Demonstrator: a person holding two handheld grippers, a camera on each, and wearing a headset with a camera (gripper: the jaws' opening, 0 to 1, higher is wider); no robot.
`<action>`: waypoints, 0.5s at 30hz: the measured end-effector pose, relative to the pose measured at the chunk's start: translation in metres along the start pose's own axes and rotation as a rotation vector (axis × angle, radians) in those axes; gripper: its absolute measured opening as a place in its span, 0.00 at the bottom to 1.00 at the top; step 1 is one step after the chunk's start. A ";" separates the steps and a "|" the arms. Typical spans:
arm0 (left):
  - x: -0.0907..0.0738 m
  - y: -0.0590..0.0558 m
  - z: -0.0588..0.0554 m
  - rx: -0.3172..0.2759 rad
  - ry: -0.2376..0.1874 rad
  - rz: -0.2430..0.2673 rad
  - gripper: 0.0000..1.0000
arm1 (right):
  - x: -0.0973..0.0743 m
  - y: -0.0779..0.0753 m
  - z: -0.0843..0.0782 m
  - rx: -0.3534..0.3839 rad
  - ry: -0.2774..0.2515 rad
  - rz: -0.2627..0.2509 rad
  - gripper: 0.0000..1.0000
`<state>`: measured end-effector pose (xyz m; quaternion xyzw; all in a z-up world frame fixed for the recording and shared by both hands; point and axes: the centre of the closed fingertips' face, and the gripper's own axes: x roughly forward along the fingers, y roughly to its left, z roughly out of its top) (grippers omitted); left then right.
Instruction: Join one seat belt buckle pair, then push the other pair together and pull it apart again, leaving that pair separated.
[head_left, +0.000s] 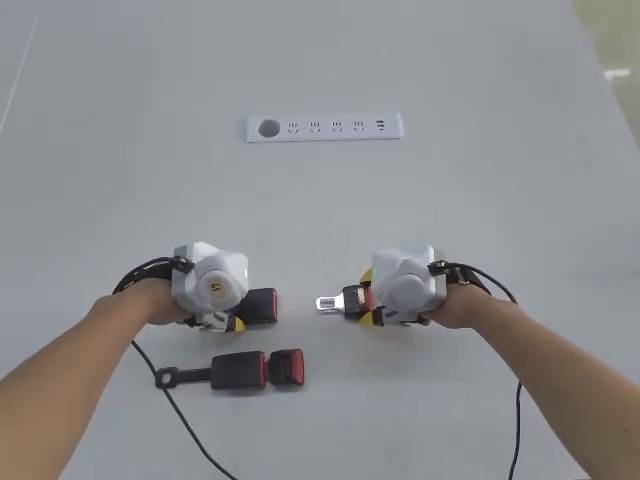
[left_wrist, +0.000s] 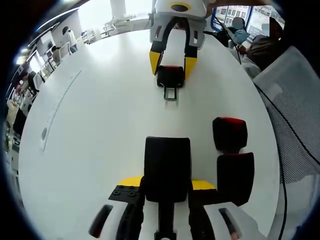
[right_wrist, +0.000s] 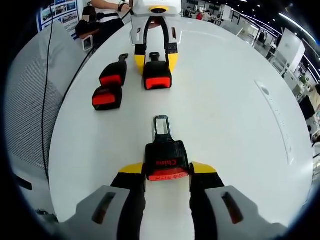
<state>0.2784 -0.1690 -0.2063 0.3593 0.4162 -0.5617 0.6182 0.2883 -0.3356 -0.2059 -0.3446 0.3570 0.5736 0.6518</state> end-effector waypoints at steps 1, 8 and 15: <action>0.000 0.000 0.000 0.007 0.004 -0.002 0.35 | 0.000 0.000 0.000 0.004 0.000 0.001 0.33; 0.000 -0.001 -0.001 0.012 0.014 -0.011 0.39 | 0.003 0.002 0.000 -0.015 0.014 -0.007 0.37; -0.007 0.009 -0.012 -0.027 0.020 0.024 0.43 | -0.004 -0.002 0.003 -0.019 0.003 -0.022 0.41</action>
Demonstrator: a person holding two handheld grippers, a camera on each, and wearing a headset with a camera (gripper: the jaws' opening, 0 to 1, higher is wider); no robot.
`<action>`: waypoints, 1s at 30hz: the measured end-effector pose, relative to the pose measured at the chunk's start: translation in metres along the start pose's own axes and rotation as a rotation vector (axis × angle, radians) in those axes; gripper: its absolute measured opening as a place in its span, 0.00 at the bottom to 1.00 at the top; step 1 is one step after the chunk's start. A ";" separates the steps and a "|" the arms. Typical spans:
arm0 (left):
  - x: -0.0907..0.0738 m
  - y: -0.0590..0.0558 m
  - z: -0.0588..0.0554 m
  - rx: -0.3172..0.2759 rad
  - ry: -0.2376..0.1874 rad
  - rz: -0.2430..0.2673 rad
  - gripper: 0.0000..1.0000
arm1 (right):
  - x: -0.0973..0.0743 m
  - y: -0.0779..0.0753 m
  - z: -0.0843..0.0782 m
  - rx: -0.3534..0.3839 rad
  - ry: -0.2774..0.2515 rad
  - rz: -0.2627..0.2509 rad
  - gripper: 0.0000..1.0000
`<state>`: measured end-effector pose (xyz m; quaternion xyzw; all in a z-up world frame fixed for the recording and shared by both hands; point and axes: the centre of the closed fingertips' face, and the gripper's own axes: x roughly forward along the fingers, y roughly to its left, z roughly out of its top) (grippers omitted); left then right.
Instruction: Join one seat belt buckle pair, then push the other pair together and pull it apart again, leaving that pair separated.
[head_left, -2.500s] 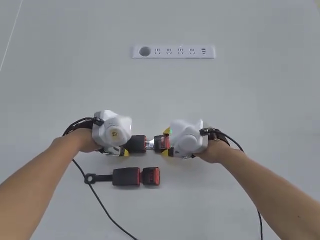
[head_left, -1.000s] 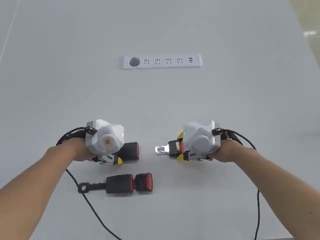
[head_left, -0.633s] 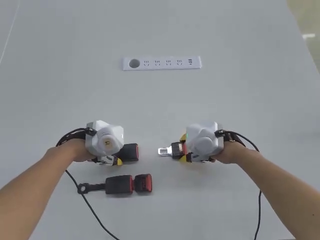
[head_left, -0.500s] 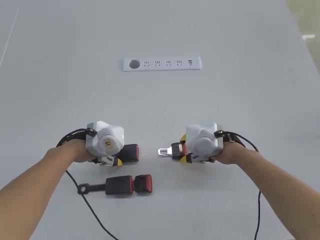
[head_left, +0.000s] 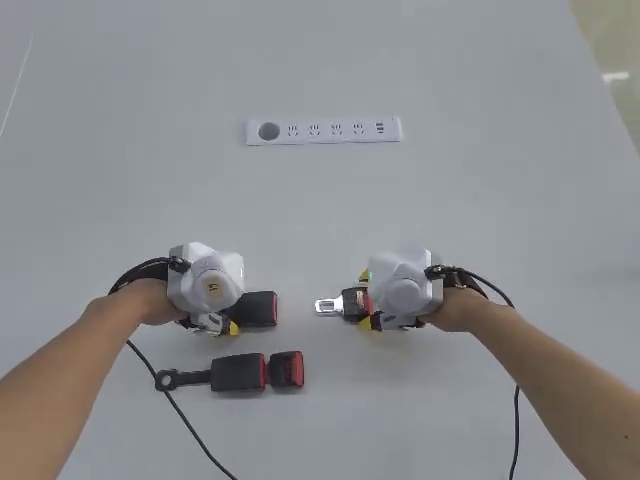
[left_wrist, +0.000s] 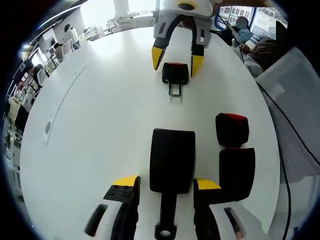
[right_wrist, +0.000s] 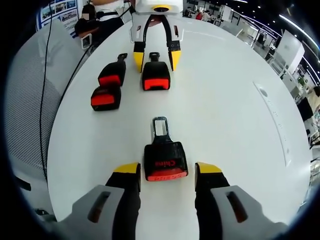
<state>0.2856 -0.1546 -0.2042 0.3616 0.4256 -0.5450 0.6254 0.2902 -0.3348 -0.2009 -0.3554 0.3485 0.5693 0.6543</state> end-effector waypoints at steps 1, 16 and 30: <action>-0.001 0.001 -0.003 -0.002 0.001 0.003 0.44 | -0.002 0.000 0.000 0.003 0.001 -0.002 0.42; -0.036 -0.014 -0.021 -0.167 -0.080 0.045 0.54 | -0.023 0.009 -0.013 0.038 -0.006 -0.044 0.54; -0.060 -0.040 -0.051 -0.355 -0.278 0.154 0.65 | -0.040 0.031 -0.023 0.128 -0.087 -0.111 0.59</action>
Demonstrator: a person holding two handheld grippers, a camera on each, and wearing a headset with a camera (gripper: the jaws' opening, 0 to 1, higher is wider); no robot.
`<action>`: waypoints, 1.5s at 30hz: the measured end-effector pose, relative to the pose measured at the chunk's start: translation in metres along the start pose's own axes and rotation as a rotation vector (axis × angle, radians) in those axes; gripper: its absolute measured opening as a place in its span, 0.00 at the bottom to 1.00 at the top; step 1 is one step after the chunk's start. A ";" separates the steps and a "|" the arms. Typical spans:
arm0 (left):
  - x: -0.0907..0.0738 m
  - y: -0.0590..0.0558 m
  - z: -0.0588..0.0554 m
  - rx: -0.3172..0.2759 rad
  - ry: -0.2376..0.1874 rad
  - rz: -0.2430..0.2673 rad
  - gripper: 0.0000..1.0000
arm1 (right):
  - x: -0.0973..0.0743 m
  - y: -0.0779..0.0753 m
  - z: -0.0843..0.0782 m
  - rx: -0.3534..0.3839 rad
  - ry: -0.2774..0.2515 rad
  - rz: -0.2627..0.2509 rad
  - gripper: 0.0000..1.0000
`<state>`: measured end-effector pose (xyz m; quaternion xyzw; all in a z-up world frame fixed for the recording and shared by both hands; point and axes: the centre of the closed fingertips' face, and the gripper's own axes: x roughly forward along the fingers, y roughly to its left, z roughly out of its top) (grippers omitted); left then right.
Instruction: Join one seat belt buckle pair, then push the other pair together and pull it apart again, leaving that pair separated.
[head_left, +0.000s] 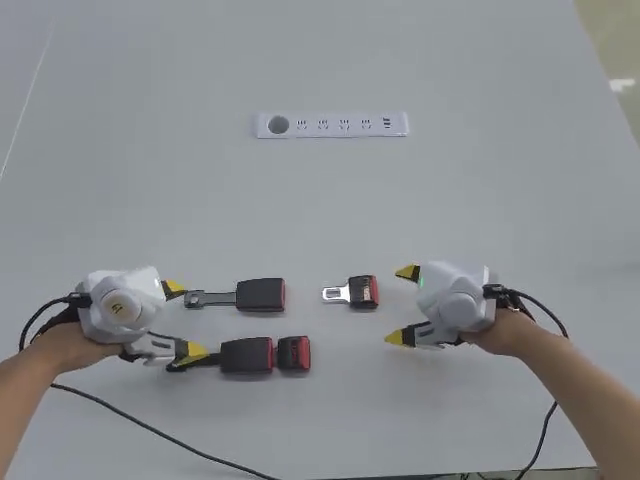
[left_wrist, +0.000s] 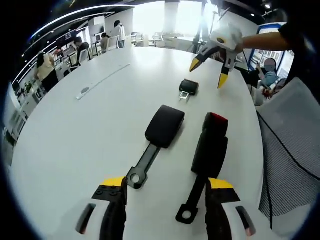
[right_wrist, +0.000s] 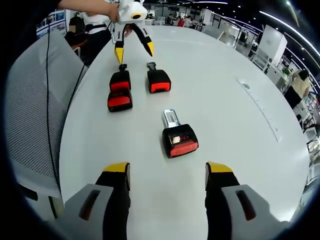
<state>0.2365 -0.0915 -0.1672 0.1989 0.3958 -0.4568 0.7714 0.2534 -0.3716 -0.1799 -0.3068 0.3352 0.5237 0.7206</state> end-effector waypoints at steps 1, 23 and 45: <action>-0.001 -0.001 0.000 -0.005 -0.023 0.008 0.65 | -0.001 -0.001 0.000 0.014 -0.008 -0.012 0.59; -0.028 -0.047 -0.017 -0.124 -0.249 0.178 0.86 | -0.042 0.051 0.011 0.302 -0.264 -0.179 0.86; -0.040 -0.059 -0.017 -0.156 -0.284 0.223 1.00 | -0.048 0.070 0.015 0.319 -0.338 -0.215 1.00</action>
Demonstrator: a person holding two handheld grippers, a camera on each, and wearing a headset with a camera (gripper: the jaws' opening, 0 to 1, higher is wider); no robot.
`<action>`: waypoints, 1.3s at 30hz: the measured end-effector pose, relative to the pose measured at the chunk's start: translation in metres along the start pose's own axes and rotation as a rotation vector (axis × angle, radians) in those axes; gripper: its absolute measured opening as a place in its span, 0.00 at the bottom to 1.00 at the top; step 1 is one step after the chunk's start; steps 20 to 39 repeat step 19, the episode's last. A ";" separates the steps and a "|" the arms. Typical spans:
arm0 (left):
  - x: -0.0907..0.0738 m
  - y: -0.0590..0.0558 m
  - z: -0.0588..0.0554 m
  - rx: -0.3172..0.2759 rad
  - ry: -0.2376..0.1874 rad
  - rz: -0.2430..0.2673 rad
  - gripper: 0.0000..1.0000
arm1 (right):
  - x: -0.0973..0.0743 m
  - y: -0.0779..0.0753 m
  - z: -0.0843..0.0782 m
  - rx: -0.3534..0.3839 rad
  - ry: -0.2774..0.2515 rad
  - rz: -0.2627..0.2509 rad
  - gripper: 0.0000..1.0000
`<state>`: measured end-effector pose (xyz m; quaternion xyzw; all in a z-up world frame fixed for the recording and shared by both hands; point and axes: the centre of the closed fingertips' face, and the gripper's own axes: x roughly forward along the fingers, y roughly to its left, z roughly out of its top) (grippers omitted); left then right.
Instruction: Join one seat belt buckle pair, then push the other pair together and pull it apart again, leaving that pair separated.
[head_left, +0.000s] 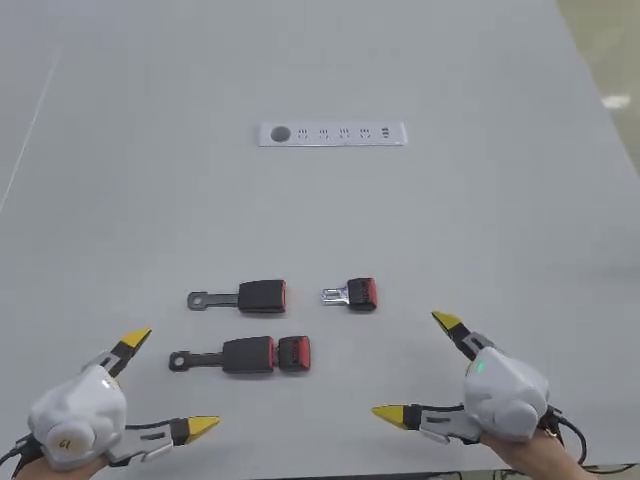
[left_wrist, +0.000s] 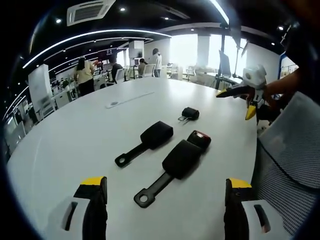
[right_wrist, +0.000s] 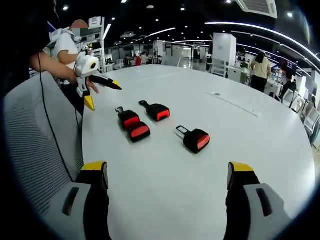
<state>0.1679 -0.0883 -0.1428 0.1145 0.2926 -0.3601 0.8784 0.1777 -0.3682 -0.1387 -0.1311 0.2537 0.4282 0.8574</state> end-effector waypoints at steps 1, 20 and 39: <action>0.001 0.001 -0.001 0.002 -0.001 0.000 1.00 | 0.000 0.000 -0.001 -0.007 0.005 -0.004 1.00; 0.001 0.001 0.003 0.018 -0.028 0.010 1.00 | -0.007 0.001 -0.006 0.002 -0.010 -0.022 1.00; 0.001 0.001 0.003 0.018 -0.028 0.010 1.00 | -0.007 0.001 -0.006 0.002 -0.010 -0.022 1.00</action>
